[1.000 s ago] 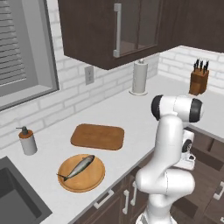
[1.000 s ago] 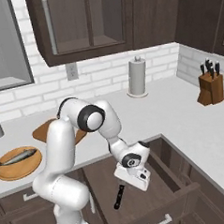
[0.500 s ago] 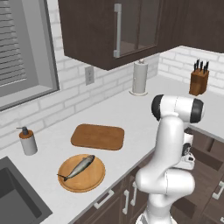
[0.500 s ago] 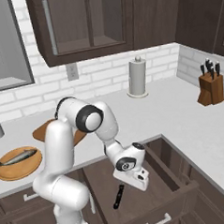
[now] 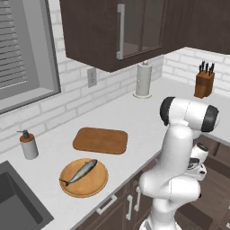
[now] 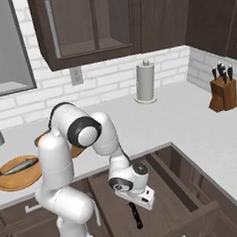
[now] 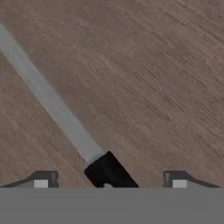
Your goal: Pick up the knife from the drawer and place it on the cutting board. Then place the meat from the plate to the cutting board.
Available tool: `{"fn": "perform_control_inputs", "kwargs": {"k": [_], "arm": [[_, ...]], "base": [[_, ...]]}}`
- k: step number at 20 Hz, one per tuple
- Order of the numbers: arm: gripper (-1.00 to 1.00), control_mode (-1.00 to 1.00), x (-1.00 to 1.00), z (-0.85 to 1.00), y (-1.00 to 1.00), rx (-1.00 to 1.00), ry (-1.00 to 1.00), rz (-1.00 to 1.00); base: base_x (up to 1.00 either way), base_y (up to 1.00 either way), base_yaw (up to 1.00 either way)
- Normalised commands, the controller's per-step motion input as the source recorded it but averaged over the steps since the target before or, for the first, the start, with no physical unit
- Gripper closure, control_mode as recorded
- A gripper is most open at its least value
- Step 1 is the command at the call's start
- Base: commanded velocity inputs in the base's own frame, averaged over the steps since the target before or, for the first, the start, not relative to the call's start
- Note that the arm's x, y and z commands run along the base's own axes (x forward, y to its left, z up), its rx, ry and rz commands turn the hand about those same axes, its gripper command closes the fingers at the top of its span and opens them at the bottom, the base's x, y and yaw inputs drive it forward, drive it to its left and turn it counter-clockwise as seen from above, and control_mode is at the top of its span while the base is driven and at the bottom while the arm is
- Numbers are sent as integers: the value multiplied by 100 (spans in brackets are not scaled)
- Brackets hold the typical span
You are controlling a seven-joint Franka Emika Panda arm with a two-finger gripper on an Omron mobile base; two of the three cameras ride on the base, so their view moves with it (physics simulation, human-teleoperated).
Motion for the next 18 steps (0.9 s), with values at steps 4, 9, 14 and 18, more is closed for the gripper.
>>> {"fn": "perform_control_inputs", "kwargs": {"k": [4,9,14,18], "arm": [[-100,-100,0,52,54,0,1,0],[-100,-100,7,0,13,-2,0,0],[-100,-100,-2,-15,-18,-5,-11,10],[-100,-100,-18,-3,-30,0,-12,19]], "base": [[0,0,0],[0,0,0],[0,0,0],[0,0,0]]}}
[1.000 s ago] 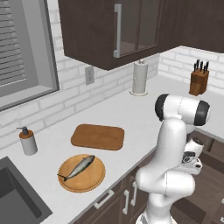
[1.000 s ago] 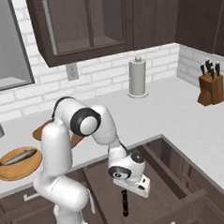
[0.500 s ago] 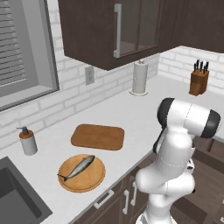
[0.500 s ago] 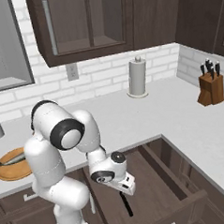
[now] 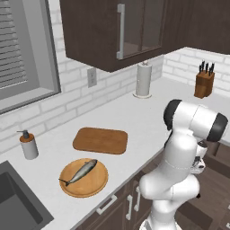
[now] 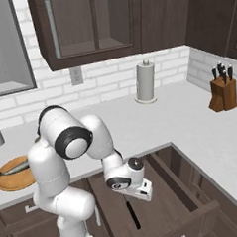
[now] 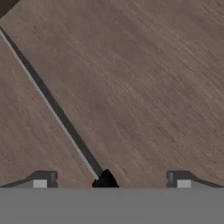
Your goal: Pick up the knife from the drawer and place it on the cutting board. Then place the meat from the plate to the cutting board.
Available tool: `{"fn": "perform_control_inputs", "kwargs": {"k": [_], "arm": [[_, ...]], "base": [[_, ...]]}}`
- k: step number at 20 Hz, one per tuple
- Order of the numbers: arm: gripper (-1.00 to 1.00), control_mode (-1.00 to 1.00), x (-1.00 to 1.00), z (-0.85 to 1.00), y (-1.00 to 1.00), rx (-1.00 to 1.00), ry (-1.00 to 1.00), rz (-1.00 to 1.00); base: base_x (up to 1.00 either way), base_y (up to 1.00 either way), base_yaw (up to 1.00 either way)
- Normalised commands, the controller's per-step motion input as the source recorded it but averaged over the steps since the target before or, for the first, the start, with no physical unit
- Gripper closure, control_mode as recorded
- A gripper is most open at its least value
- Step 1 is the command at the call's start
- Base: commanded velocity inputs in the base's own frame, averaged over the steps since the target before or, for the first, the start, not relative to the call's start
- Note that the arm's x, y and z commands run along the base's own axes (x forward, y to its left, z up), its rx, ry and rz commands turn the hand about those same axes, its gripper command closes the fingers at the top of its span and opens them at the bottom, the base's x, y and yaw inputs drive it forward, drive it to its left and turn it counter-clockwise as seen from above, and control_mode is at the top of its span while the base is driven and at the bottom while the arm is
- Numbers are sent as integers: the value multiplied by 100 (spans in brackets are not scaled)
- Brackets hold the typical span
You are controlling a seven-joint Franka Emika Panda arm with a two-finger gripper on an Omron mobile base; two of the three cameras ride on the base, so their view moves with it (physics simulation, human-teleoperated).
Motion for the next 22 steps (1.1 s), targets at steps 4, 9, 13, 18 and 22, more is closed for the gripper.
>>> {"fn": "perform_control_inputs", "kwargs": {"k": [4,9,13,18,22], "arm": [[-100,-100,-60,10,0,0,-4,26],[-100,-100,-22,47,2,0,1,29],[-100,-100,0,62,-20,4,8,17],[-100,-100,0,32,-34,5,9,16],[-100,-100,-7,1,-75,8,0,17]], "base": [[0,0,0],[0,0,0],[0,0,0],[0,0,0],[0,0,0]]}}
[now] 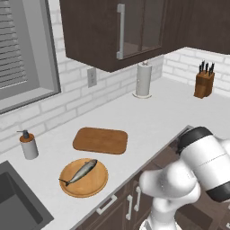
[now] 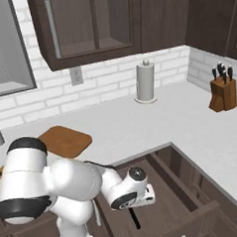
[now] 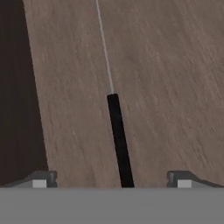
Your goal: Pick up the knife from the drawer and place it on the cutting board. Then place the meat from the plate to the cutting board.
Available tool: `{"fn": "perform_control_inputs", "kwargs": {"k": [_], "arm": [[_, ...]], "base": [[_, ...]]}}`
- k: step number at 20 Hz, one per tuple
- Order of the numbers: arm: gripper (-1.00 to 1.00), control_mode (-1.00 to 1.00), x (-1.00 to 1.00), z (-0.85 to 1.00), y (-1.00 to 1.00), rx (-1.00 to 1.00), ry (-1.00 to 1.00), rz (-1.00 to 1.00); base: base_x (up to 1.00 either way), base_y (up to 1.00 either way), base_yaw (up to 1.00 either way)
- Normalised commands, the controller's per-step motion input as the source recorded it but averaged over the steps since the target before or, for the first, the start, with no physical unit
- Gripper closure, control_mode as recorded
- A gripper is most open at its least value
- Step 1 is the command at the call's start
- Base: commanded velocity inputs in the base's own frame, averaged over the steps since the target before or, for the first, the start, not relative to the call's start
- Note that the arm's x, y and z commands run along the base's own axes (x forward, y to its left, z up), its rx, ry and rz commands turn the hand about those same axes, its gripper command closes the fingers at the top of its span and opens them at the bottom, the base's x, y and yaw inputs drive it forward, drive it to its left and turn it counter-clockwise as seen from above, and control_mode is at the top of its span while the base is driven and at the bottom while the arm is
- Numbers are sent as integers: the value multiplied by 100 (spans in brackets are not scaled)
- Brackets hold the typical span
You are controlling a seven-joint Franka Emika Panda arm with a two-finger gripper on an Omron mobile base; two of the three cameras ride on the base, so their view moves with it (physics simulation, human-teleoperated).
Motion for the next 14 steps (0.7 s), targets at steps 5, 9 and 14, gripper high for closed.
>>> {"fn": "perform_control_inputs", "kwargs": {"k": [5,9,14], "arm": [[-100,-100,-3,3,-74,9,0,14],[-100,-100,8,0,-16,0,0,6],[-100,-100,10,0,5,0,2,1]], "base": [[0,0,0],[0,0,0],[0,0,0]]}}
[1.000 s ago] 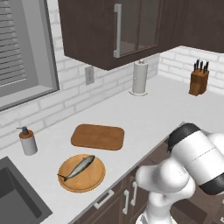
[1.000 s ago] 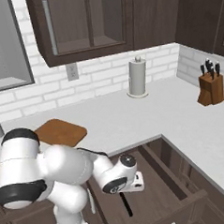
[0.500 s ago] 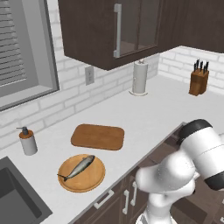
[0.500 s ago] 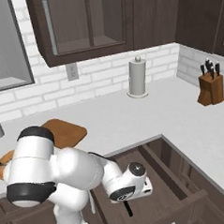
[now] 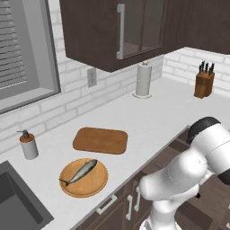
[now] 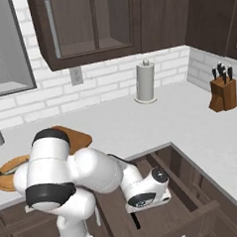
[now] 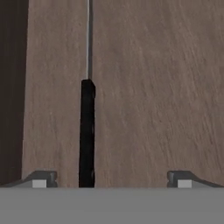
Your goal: Pick up the knife from the drawer and place it on the cutting board. Then place the meat from the plate to the cutting board.
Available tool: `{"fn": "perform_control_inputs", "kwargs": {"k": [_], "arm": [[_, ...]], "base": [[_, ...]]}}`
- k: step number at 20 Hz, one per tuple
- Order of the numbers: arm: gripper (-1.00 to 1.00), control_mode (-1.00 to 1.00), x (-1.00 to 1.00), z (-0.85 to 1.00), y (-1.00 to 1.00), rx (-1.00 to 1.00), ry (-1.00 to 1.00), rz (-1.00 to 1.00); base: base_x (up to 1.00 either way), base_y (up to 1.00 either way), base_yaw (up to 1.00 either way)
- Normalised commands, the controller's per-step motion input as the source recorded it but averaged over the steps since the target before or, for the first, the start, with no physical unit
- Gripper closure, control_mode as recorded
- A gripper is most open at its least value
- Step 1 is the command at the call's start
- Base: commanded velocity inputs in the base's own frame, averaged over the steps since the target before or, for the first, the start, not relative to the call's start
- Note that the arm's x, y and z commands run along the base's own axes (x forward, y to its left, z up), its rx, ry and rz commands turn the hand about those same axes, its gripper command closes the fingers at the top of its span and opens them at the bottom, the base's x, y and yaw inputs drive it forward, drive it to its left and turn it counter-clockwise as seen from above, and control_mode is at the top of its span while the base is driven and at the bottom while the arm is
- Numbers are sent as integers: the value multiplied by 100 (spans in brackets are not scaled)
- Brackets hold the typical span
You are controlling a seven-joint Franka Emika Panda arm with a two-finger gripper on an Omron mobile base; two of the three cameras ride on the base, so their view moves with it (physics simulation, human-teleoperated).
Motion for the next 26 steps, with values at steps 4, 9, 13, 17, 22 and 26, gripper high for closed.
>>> {"fn": "perform_control_inputs", "kwargs": {"k": [4,9,13,17,22,26], "arm": [[-100,-100,-1,0,22,3,16,-1],[-100,-100,0,-8,34,2,11,-2],[-100,-100,0,-29,10,0,0,0],[-100,-100,1,-42,8,0,0,0],[-100,-100,19,-26,0,0,0,0],[-100,-100,24,-10,-11,0,0,0]], "base": [[0,0,0],[0,0,0],[0,0,0],[0,0,0],[0,0,0],[0,0,0]]}}
